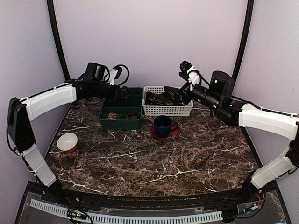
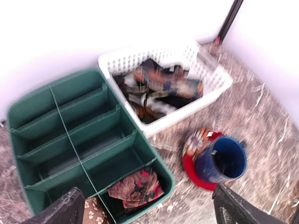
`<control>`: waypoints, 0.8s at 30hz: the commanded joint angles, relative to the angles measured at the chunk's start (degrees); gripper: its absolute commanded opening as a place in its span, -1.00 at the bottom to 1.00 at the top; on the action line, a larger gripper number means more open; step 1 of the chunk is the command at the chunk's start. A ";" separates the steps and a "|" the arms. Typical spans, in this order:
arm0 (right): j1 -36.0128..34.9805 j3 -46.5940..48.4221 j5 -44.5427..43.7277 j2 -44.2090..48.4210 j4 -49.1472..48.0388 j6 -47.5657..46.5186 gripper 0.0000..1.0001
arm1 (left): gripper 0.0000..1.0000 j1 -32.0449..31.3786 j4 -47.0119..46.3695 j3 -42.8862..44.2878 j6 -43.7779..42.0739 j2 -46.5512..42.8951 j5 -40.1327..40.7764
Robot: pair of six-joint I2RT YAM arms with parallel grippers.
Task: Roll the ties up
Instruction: Reset both arms
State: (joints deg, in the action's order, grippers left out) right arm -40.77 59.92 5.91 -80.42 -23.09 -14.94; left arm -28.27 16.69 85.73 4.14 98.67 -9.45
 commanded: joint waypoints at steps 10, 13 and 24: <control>4.92 -3.77 -7.18 9.34 15.88 22.24 0.93 | 0.98 -1.83 -15.23 -20.32 9.91 -15.79 5.11; 5.59 -7.53 -7.51 10.09 18.96 27.78 0.93 | 0.98 -3.93 -17.94 -26.86 11.26 -17.81 7.25; 6.22 -27.44 -4.56 13.53 11.62 41.76 0.93 | 0.98 -8.27 -28.84 -45.68 19.62 -19.23 9.46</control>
State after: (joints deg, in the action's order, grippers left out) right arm -35.03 36.53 0.32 -69.38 -5.98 19.79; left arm -35.05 -6.17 43.07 19.33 79.96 -1.58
